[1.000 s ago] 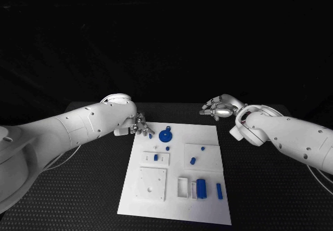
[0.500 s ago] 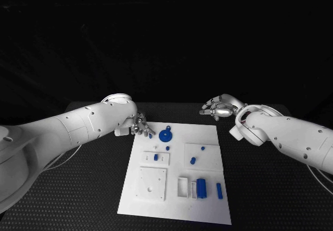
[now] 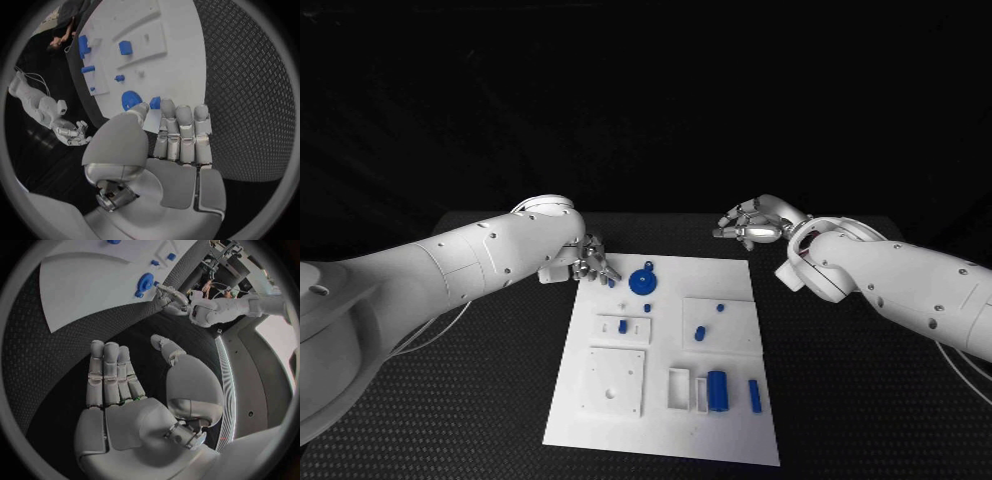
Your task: Assemble the parts on the task board
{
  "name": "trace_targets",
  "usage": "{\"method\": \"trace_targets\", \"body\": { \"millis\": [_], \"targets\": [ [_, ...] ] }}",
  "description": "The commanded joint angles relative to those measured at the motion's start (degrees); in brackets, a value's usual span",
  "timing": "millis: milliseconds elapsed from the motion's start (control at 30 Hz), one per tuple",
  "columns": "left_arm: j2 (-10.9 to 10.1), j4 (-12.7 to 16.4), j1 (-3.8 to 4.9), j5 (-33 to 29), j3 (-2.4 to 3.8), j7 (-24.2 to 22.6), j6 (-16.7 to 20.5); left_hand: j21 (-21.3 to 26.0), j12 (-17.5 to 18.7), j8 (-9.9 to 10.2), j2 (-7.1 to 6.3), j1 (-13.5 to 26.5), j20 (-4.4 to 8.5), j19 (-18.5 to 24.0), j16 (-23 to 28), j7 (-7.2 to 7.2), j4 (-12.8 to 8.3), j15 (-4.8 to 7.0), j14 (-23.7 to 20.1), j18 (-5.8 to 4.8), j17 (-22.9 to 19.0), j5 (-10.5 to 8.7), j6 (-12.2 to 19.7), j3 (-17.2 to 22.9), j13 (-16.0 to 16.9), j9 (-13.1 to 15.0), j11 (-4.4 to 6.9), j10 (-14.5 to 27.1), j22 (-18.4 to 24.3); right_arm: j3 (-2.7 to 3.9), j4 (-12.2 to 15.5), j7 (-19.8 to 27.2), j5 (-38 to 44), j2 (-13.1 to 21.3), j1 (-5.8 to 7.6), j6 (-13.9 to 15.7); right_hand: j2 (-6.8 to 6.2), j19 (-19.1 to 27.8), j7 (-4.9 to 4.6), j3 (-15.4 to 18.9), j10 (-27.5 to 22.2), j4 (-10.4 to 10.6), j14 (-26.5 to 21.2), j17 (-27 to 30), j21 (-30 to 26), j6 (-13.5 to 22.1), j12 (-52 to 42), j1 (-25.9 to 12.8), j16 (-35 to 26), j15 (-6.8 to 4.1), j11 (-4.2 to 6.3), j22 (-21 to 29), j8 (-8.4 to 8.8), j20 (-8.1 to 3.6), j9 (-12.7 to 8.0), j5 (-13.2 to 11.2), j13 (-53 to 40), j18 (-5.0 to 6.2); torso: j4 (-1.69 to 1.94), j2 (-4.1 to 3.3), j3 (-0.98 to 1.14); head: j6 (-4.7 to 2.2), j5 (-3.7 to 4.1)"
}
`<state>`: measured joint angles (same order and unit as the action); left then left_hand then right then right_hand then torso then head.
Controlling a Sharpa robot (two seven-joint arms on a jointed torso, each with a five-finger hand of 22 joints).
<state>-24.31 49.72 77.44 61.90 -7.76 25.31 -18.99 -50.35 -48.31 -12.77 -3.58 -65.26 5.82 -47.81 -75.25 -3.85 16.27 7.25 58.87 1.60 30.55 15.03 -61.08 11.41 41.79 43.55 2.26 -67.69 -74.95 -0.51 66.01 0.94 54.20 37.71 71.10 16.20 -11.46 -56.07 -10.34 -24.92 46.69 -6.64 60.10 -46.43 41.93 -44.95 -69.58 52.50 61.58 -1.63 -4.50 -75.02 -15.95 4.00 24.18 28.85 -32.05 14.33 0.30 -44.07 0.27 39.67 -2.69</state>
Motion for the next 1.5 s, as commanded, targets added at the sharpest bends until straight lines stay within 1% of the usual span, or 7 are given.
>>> {"method": "trace_targets", "body": {
  "millis": [33,433,600,800,933,1167,1500],
  "targets": [
    [0.1,-0.1,-0.01,-1.1,-0.02,-0.8,-0.6,0.3,0.1,0.0,0.32,-0.8,6.69,0.4,0.0,-0.19,0.0,-0.11,-0.5,-0.61,0.1,0.34,-0.1,-0.3,0.1,0.1,-0.14,0.2,-1.2,0.01,0.0,0.6,0.2,-0.1,-0.03,-0.7,0.5,0.1,-0.4,0.1,-0.4,-0.3,-0.4,0.1,-0.1,0.0,-0.3,-0.1,0.3,-0.08,0.11,-1.2,-0.28,0.06,-0.1,0.4,0.1,0.67,-0.04,-0.01,-0.03,0.08,0.17],
    [0.3,-0.8,-0.05,-3.2,-0.09,-0.8,-1.0,0.2,0.2,-0.1,1.97,-3.2,6.6,0.7,0.0,-0.25,-0.5,-0.21,-0.7,-0.65,0.2,1.73,0.1,-1.5,0.2,0.3,-0.17,0.3,-1.2,0.01,0.0,0.6,0.2,-0.1,-0.03,-0.7,0.51,0.1,-0.4,0.1,-0.4,-0.3,-0.4,0.1,-0.1,0.0,-0.3,-0.1,0.3,-0.08,0.11,-1.2,-0.29,0.06,-0.1,0.4,0.1,0.67,0.06,0.01,-0.06,0.24,0.09],
    [0.2,-0.7,-0.05,-4.5,-0.09,-0.7,-1.1,0.0,0.1,-0.2,3.35,-6.3,6.52,1.0,-0.2,-0.2,-1.9,-0.27,-0.7,-0.64,0.3,5.46,0.0,-2.0,0.2,0.5,-0.17,0.2,-1.2,0.01,0.0,0.6,0.2,-0.1,-0.03,-0.7,0.52,0.1,-0.4,0.1,-0.4,-0.3,-0.4,0.1,-0.1,0.0,-0.3,-0.1,0.3,-0.08,0.1,-1.2,-0.29,0.06,-0.1,0.4,0.1,0.67,0.05,0.03,-0.03,0.25,0.06],
    [0.1,-0.8,-0.06,-5.7,-0.09,-0.4,-0.3,-0.4,-0.1,-1.3,5.16,-11.5,6.39,1.0,-0.6,0.36,-7.9,-0.36,-0.2,-0.68,0.5,9.5,-1.8,-0.9,0.2,1.3,0.2,-1.0,-1.2,0.01,0.0,0.6,0.2,-0.1,-0.03,-0.7,0.53,0.1,-0.4,0.1,-0.4,-0.3,-0.4,0.1,-0.1,0.0,-0.3,-0.1,0.3,-0.07,0.1,-1.2,-0.3,0.07,-0.1,0.4,0.1,0.67,0.1,0.02,-0.05,0.36,0.09],
    [0.1,-0.7,-0.06,-5.5,-0.09,-0.3,0.3,-0.5,0.1,-1.7,5.75,-11.6,6.3,0.9,-0.7,0.51,-11.1,-0.45,0.1,-0.77,0.5,10.07,-2.2,-0.1,0.1,2.0,0.32,-1.4,-1.1,0.01,0.0,0.6,0.2,0.0,-0.03,-0.7,0.53,0.1,-0.4,0.1,-0.4,-0.3,-0.5,0.1,-0.1,0.0,-0.3,-0.1,0.3,-0.07,0.1,-1.2,-0.3,0.07,-0.1,0.4,0.1,0.67,0.08,0.04,-0.03,0.36,0.09],
    [-0.1,-0.8,-0.06,-6.0,-0.09,-0.7,2.8,-1.4,0.4,-1.6,6.94,5.5,6.27,-0.8,-0.8,0.73,-28.4,-0.53,1.4,-0.84,0.6,12.02,-3.3,12.5,0.1,3.5,0.44,-3.0,-1.2,0.01,0.0,0.6,0.2,0.0,-0.03,-0.7,0.53,0.1,-0.4,0.2,-0.4,-0.3,-0.5,0.1,-0.1,0.0,-0.3,-0.1,0.3,-0.07,0.1,-1.2,-0.3,0.08,-0.1,0.4,0.1,0.67,0.07,0.03,0.0,0.43,0.03],
    [-4.3,4.8,0.08,-11.8,-0.05,-0.2,8.7,-3.4,-0.3,-2.4,5.32,11.0,6.69,-2.9,-1.9,1.76,-32.7,-0.04,4.4,-0.06,0.9,23.23,-6.1,16.9,0.4,4.4,1.47,-6.4,-1.2,0.01,0.1,0.5,0.2,0.4,-0.03,-0.6,0.53,0.2,-0.4,0.2,-0.4,-0.3,-0.5,0.1,-0.1,0.0,-0.3,-0.1,0.3,-0.07,0.1,-1.2,-0.31,0.08,-0.1,0.4,0.1,0.67,0.15,0.1,0.01,0.32,-0.04]
  ]
}}
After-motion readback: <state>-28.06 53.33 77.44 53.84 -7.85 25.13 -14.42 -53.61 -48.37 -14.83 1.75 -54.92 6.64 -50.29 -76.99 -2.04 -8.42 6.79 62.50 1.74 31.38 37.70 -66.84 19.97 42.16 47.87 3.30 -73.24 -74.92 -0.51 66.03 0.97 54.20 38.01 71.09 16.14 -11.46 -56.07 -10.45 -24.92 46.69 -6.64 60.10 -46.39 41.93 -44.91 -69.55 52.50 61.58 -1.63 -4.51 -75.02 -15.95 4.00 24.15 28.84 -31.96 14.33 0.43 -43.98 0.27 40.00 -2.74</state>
